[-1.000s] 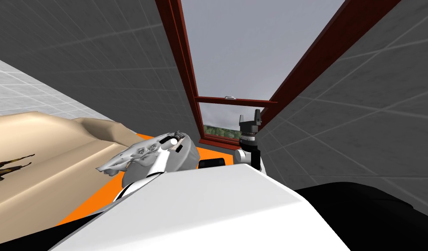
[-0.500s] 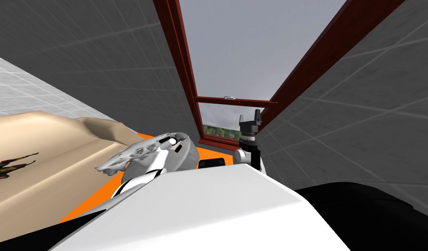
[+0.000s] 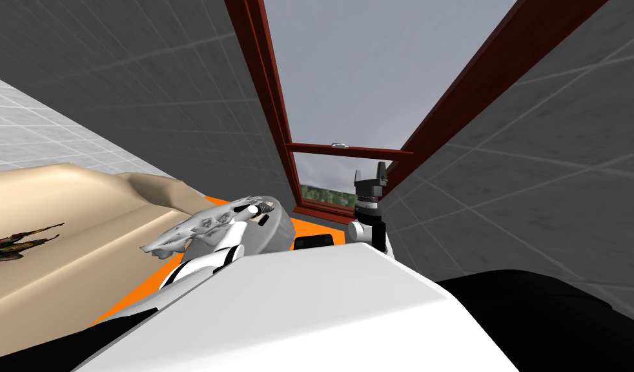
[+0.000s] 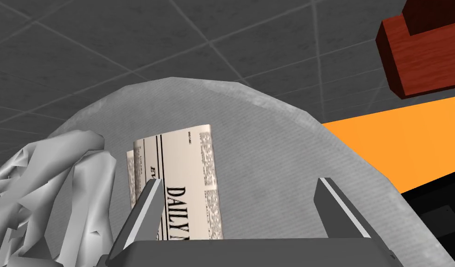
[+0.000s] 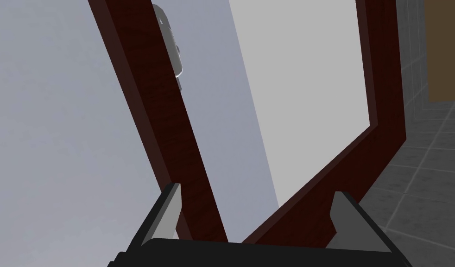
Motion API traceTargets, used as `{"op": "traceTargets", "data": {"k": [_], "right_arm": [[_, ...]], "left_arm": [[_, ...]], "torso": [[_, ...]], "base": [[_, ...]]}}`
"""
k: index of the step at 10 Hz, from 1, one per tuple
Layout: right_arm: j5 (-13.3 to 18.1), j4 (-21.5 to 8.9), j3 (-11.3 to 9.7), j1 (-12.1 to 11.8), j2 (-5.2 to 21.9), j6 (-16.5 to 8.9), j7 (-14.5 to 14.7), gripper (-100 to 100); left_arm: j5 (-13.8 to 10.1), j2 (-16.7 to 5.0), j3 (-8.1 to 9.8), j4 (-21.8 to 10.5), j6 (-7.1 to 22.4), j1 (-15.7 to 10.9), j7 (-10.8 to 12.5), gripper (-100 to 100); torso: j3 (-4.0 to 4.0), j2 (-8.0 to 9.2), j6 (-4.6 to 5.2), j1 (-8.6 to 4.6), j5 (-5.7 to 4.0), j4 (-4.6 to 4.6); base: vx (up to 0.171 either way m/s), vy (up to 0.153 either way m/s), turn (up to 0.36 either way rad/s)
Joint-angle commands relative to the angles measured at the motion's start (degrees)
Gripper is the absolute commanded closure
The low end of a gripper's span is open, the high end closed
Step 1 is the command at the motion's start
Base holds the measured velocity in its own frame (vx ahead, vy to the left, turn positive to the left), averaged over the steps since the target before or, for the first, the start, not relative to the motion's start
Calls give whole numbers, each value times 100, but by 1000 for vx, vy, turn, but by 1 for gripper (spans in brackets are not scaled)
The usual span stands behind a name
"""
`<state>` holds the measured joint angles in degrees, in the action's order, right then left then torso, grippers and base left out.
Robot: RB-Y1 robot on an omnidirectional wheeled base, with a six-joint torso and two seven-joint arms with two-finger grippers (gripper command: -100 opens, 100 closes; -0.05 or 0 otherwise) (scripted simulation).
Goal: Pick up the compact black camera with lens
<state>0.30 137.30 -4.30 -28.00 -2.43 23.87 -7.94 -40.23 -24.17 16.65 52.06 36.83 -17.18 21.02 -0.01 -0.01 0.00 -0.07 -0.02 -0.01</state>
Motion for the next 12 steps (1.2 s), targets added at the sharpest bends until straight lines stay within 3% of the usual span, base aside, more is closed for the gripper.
{"op": "traceTargets", "data": {"k": [1, 4, 5, 6, 8, 9, 12], "right_arm": [[0, 0, 0, 0, 0, 0, 0, 0], [0, 0, 0, 0, 0, 0, 0, 0], [0, 0, 0, 0, 0, 0, 0, 0], [0, 0, 0, 0, 0, 0, 0, 0], [0, 0, 0, 0, 0, 0, 0, 0], [0, 0, 0, 0, 0, 0, 0, 0], [0, 0, 0, 0, 0, 0, 0, 0]], "left_arm": [[-95, -146, 37, -286, 286, -114, 42, -100], [-184, -275, 64, -667, 627, -225, 57, -100], [-267, -403, 89, -964, 826, -327, 70, -100], [-267, -403, 89, -964, 858, -327, 70, -100], [-412, -646, 135, -1483, 1217, -506, 92, -100], [-412, -646, 135, -1488, 1264, -506, 92, -100], [-576, -961, 191, -2073, 1721, -703, 115, -100]], "torso": [[0, 0, 0, 0, 0, 0], [0, 0, -1, 1, 0, 0], [0, 1, 0, 2, 0, 0], [0, 1, -1, 1, 0, 0], [0, 0, -1, 3, 0, 0], [0, 0, -1, 2, 1, 0], [1, 2, -1, 5, 1, 1]], "base": [[3, -25, 23], [5, -21, 25], [3, -25, 31], [5, -19, 18], [8, -19, 35], [5, -16, 21], [2, -13, 33]]}}
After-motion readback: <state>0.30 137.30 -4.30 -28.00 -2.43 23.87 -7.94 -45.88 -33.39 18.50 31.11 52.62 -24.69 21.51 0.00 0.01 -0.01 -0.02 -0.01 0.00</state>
